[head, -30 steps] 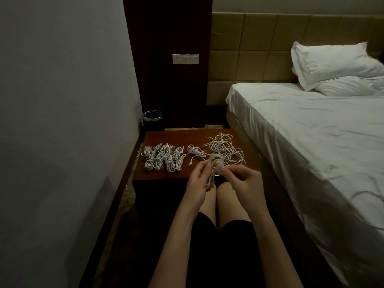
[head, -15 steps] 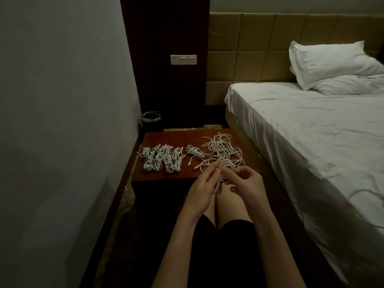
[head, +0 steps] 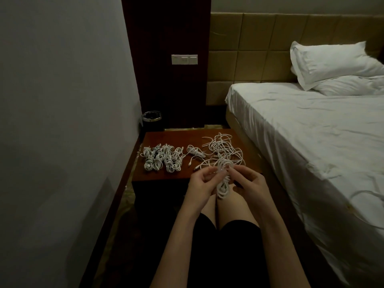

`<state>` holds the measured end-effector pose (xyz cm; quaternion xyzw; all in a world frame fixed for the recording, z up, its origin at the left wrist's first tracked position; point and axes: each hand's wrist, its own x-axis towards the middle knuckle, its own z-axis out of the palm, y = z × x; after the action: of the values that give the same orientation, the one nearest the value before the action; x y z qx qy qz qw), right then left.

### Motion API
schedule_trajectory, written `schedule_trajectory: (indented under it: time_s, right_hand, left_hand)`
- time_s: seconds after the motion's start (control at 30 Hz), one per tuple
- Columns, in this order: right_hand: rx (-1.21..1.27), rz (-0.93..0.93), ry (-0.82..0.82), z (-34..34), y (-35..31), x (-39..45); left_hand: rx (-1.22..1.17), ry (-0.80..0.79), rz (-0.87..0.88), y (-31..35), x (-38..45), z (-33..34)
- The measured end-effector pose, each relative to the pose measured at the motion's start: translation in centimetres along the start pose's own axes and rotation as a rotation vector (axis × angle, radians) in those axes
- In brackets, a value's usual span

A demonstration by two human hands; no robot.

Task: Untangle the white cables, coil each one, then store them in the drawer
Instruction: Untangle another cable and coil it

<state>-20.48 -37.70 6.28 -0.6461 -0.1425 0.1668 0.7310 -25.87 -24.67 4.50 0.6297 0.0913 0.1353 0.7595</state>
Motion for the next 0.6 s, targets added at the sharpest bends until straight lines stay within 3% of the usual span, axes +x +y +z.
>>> schedule_trajectory:
  time_s: [0.2,0.3,0.43,0.6]
  right_hand:
    - [0.036,0.031,0.085,0.2,0.1,0.1]
    - [0.045,-0.006,0.093,1.1,0.2,0.0]
    - [0.023,-0.045,-0.018,2.5,0.3,-0.2]
    - [-0.082,-0.125,0.068,2.9,0.7,-0.1]
  left_hand:
    - [-0.171,-0.057,-0.087,0.0,-0.2,-0.5]
    - [-0.213,0.009,-0.083,0.2,-0.3,-0.6]
    - [-0.102,0.186,0.008,0.2,0.0,-0.7]
    - [0.105,0.239,0.132,0.2,0.2,-0.3]
